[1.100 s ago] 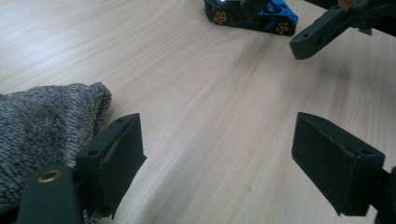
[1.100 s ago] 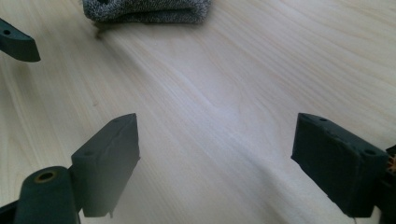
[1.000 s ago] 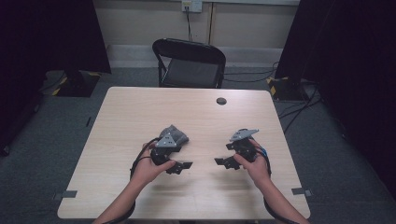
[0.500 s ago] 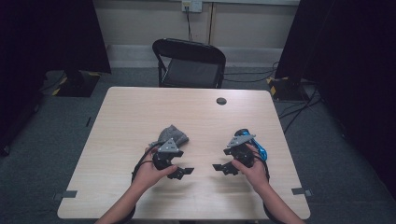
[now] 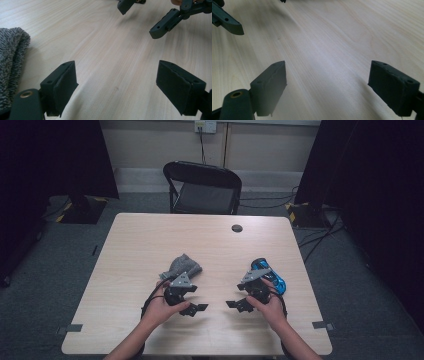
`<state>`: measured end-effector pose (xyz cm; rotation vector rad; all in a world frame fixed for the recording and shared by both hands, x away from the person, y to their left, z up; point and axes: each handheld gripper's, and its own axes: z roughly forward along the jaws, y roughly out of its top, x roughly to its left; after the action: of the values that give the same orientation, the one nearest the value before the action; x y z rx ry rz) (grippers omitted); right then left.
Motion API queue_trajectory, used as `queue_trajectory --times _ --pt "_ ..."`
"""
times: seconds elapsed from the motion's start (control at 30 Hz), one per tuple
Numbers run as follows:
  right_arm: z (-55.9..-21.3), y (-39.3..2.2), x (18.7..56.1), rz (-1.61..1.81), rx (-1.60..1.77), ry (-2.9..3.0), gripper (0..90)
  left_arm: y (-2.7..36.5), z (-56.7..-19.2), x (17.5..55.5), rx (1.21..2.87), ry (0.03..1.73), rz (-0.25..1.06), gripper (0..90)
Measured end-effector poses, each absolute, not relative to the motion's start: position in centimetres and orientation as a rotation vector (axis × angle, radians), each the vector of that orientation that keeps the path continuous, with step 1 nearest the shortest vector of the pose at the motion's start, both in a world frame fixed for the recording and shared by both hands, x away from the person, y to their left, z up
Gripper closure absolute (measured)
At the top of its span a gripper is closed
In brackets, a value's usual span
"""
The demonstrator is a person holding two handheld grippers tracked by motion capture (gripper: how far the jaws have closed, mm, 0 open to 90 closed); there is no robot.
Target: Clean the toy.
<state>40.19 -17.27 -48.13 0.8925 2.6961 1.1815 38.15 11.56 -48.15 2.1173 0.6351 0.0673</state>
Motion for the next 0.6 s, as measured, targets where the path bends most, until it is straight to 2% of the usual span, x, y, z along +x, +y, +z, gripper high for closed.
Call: queue_trajectory --times 0.6 --pt "-49.3 -16.7 39.0 1.157 0.86 2.726 14.4 11.1 -48.9 37.2 2.146 0.592 0.055 16.4"
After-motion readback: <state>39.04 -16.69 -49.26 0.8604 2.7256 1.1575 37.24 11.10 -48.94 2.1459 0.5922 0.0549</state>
